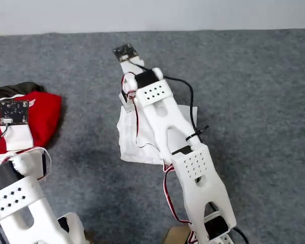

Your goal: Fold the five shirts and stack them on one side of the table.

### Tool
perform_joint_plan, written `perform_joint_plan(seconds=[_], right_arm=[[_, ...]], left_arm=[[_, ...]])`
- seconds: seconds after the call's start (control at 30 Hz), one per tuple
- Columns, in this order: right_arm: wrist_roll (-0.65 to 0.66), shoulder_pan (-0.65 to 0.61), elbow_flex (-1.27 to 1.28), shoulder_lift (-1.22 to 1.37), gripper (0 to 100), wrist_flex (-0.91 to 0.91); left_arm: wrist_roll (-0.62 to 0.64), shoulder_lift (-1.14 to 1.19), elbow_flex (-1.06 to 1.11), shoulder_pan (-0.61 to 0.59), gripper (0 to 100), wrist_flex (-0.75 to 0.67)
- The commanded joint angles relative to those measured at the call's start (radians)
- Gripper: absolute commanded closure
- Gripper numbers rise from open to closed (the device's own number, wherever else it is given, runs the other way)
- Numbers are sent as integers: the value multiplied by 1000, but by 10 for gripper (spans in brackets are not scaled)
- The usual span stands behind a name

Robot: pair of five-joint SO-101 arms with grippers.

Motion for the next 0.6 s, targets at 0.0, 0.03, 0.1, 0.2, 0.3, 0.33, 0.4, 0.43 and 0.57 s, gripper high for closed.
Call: perform_joint_plan(seconds=[0.0, 0.03, 0.1, 0.2, 0.3, 0.33, 0.4, 0.43, 0.57], right_arm=[[9, -10, -166, -21, 988, 128], [9, -10, -196, -18, 988, 162], [8, -13, -241, -13, 988, 226], [8, -21, -250, -12, 988, 286], [-6, -19, -252, -24, 988, 311], [-32, -15, -253, -31, 988, 311], [-83, -2, -249, -61, 988, 311], [-98, 1, -247, -73, 988, 312], [-143, 31, -173, -140, 988, 312]], left_arm=[[-9, -15, -2, 2, 997, -18], [-9, -15, -2, 2, 997, -18], [-9, -15, -2, 2, 997, -18], [-9, -15, -2, 2, 997, -18], [-9, -15, -2, 2, 997, -18], [-9, -15, -2, 2, 997, -18], [-9, -15, -2, 2, 997, -18], [-9, -15, -2, 2, 997, -18], [-9, -15, -2, 2, 997, -18]])
